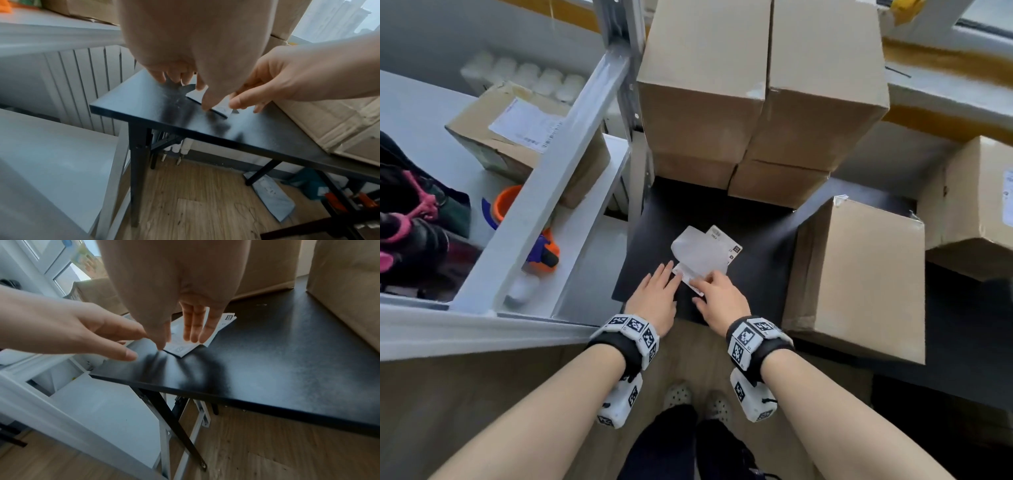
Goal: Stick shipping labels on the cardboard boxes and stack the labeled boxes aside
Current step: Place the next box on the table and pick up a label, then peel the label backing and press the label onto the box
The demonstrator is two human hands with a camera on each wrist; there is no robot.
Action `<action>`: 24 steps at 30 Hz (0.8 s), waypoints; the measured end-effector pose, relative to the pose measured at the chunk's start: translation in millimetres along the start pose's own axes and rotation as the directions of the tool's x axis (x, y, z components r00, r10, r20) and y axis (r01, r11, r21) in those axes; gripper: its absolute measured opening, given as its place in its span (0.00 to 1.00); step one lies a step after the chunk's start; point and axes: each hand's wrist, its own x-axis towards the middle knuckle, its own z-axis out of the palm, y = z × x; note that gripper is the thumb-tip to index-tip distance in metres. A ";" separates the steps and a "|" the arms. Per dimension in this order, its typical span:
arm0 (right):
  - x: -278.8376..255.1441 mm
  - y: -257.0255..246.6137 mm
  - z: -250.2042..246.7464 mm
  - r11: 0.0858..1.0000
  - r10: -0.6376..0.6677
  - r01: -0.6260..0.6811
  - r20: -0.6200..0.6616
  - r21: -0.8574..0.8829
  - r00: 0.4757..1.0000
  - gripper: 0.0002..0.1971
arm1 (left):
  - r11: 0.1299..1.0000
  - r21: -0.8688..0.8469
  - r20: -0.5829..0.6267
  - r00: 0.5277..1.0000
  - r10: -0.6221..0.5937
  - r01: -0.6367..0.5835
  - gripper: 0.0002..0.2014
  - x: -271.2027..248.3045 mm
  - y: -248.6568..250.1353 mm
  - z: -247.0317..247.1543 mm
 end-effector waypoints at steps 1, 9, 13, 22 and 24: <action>3.2 0.8 1.7 1.000 -0.006 0.006 -0.012 -0.018 1.000 0.20 | 1.000 0.017 0.002 1.000 0.006 -0.006 0.30 2.1 -1.4 2.6; 17.2 0.3 6.1 0.985 -0.040 0.013 -0.153 -0.169 0.987 0.19 | 0.999 -0.031 -0.044 0.998 0.034 -0.035 0.30 3.4 -5.9 14.5; 23.0 -3.9 9.3 0.957 -0.035 -0.003 -0.124 -0.291 0.992 0.15 | 0.980 -0.199 -0.079 0.997 0.010 -0.026 0.30 4.6 -4.5 12.1; 16.6 -3.5 -4.3 0.964 -0.067 0.016 -0.185 -0.264 0.980 0.19 | 0.851 -0.513 -0.134 0.969 -0.207 0.111 0.25 -0.8 6.9 -1.0; 8.7 -2.9 -10.4 0.968 -0.041 -0.038 -0.304 -0.250 0.952 0.17 | 0.850 -0.521 -0.146 0.973 -0.179 0.078 0.23 -0.8 8.5 -2.9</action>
